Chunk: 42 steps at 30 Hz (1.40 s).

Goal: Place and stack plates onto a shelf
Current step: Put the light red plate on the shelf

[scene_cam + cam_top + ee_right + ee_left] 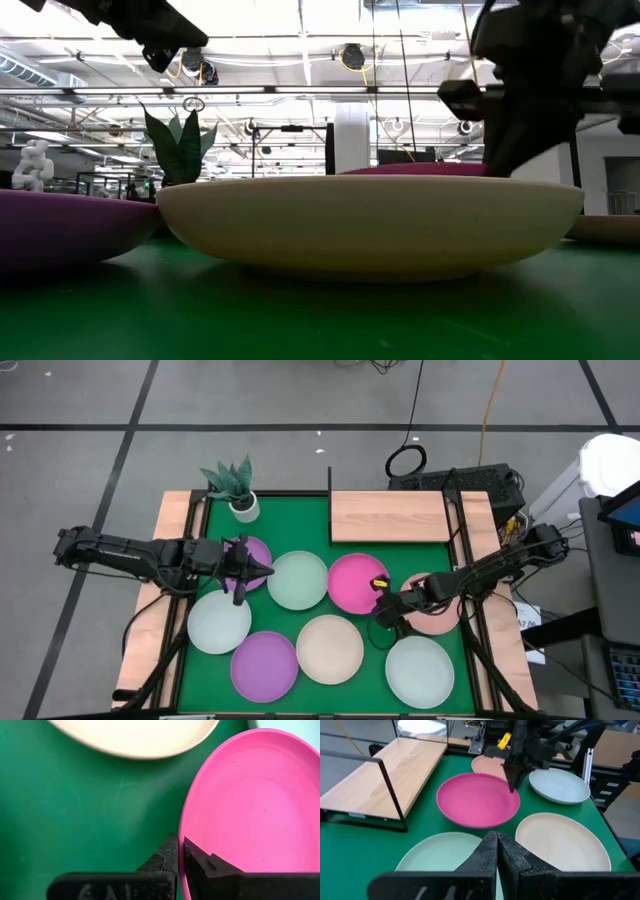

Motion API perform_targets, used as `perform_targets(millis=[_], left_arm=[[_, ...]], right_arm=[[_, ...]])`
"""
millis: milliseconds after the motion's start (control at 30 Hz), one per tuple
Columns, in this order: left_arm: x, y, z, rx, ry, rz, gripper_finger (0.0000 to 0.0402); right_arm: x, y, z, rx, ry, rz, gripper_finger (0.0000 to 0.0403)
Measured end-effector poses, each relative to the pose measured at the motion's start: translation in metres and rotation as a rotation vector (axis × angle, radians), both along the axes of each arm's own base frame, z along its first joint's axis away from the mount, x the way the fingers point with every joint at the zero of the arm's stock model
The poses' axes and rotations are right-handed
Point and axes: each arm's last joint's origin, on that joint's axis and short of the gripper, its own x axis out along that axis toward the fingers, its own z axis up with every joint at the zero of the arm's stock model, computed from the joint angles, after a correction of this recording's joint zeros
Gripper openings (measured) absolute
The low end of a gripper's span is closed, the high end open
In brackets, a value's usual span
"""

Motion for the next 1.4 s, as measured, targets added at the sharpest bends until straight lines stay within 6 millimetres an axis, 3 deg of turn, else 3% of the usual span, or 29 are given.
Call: perform_targets(millis=[467,800,1133,1400], left_arm=[[-0.002,-0.005,-0.003,-0.057,0.036,-0.004,0.0003],[-0.003,-0.011,-0.003,-0.059,0.031,-0.02,0.0003],[-0.003,-0.012,-0.002,-0.067,0.024,0.018,0.0003],[0.001,-0.012,-0.005,-0.052,0.033,0.043,0.0003]], right_arm=[[0.0,-0.003,0.027,-0.064,0.035,-0.13,0.0],[-0.012,-0.021,0.038,-0.182,0.028,-0.28,0.0],[-0.021,-0.073,0.048,-0.298,0.015,-0.547,0.0],[-0.039,-0.114,0.028,-0.322,0.063,-0.699,0.0]])
